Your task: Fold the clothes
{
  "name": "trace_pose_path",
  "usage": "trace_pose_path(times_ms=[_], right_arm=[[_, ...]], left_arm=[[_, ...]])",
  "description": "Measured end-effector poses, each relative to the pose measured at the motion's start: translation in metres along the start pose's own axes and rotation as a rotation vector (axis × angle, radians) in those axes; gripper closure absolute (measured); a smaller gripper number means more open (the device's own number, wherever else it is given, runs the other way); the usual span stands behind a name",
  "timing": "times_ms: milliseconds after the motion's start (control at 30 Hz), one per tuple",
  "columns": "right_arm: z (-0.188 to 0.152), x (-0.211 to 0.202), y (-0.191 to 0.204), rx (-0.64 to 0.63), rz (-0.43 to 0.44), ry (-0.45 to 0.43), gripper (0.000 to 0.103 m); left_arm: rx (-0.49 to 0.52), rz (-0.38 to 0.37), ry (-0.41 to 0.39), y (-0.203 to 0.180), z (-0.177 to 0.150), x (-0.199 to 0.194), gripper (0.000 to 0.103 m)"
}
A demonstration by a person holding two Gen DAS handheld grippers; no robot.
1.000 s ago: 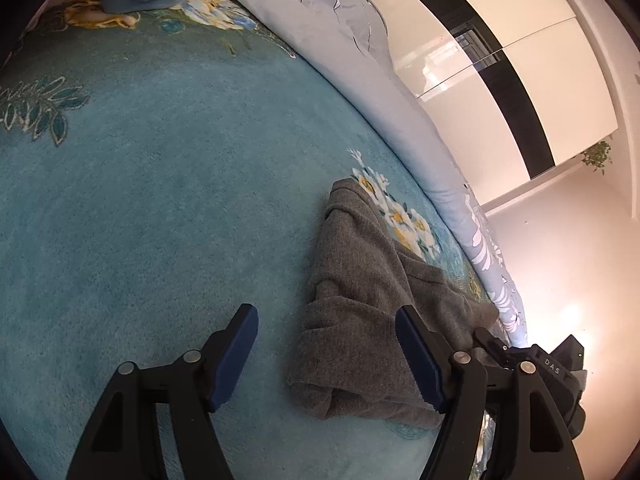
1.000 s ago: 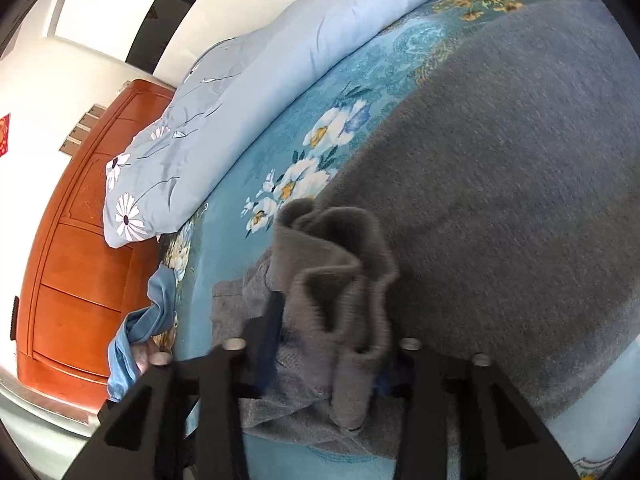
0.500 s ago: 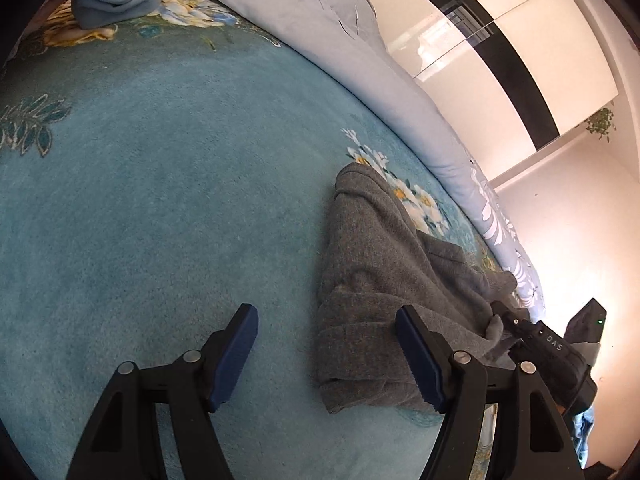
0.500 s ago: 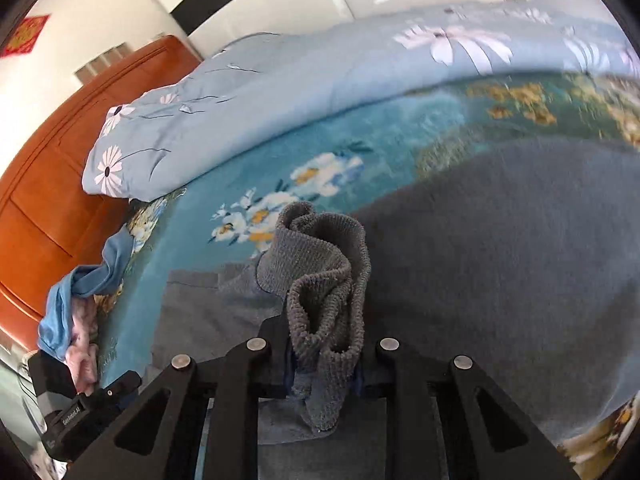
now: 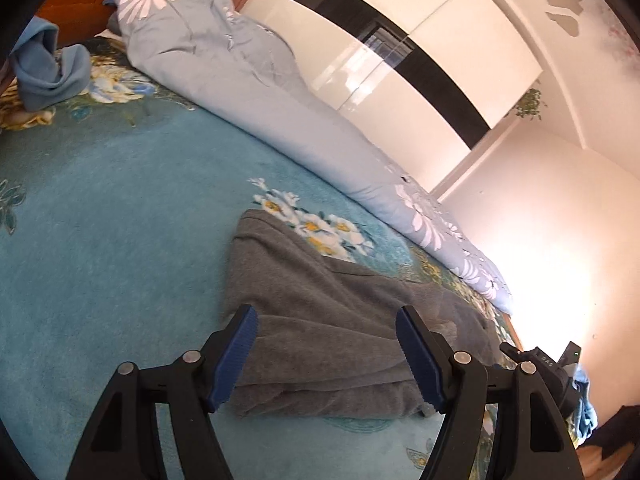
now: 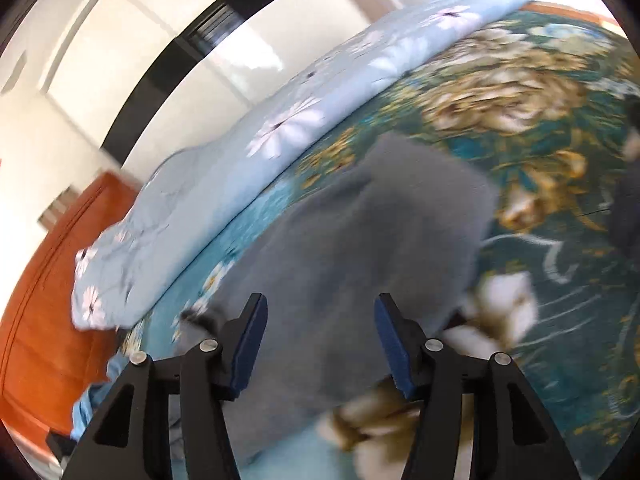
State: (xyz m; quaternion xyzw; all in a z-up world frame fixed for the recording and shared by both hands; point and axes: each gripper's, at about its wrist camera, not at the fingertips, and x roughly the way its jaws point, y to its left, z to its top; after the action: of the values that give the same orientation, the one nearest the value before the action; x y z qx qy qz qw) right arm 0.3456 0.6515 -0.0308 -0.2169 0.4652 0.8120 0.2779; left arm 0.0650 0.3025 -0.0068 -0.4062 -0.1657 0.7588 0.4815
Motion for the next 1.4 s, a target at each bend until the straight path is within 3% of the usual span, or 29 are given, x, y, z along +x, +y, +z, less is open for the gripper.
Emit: trace_pose_path(times_ms=[167, 267, 500, 533, 567, 600, 700, 867, 1000, 1100, 1167, 1267, 1333, 1400], right_arm=[[0.023, -0.027, -0.062, 0.189, -0.048, -0.098, 0.044], [0.036, -0.04, -0.096, 0.291, -0.071, -0.149, 0.044], [0.058, -0.018, -0.101, 0.365, -0.031, -0.141, 0.04], [0.06, -0.02, -0.097, 0.357, -0.042, -0.145, 0.052], [0.063, -0.022, -0.092, 0.349, -0.053, -0.149, 0.074], [0.066, -0.025, -0.087, 0.337, -0.064, -0.153, 0.078], [0.073, -0.046, -0.043, 0.212, -0.057, -0.195, 0.08], [0.06, -0.082, 0.09, -0.172, -0.038, -0.248, 0.08], [0.012, -0.08, 0.205, -0.518, -0.017, -0.23, 0.08], [-0.042, -0.054, 0.275, -0.771, -0.011, -0.139, 0.08], [-0.086, -0.02, 0.299, -0.887, 0.008, -0.044, 0.08], [-0.139, 0.041, 0.297, -0.937, 0.006, 0.111, 0.08], [-0.167, 0.065, 0.294, -0.954, -0.015, 0.161, 0.08], [-0.179, 0.073, 0.297, -0.979, -0.036, 0.149, 0.08]], left_arm=[[-0.021, -0.089, 0.071, -0.012, -0.008, 0.015, 0.027], [-0.017, -0.061, 0.081, -0.011, -0.009, 0.018, 0.027], [0.004, 0.022, -0.018, -0.005, 0.001, 0.0, 0.027], [-0.007, 0.023, -0.027, -0.002, 0.003, -0.003, 0.027], [-0.02, 0.022, -0.03, 0.002, 0.004, -0.005, 0.027], [-0.034, 0.023, -0.035, 0.006, 0.006, -0.007, 0.027], [-0.066, 0.04, -0.056, 0.018, 0.011, -0.014, 0.027], [-0.148, 0.044, -0.082, 0.042, 0.018, -0.027, 0.027], [-0.209, 0.045, -0.112, 0.059, 0.021, -0.04, 0.026], [-0.258, 0.028, -0.131, 0.071, 0.022, -0.049, 0.025], [-0.286, 0.017, -0.138, 0.078, 0.022, -0.053, 0.025], [-0.307, 0.017, -0.153, 0.085, 0.022, -0.058, 0.025], [-0.319, 0.001, -0.149, 0.088, 0.022, -0.06, 0.025], [-0.325, -0.009, -0.151, 0.089, 0.023, -0.063, 0.025]])
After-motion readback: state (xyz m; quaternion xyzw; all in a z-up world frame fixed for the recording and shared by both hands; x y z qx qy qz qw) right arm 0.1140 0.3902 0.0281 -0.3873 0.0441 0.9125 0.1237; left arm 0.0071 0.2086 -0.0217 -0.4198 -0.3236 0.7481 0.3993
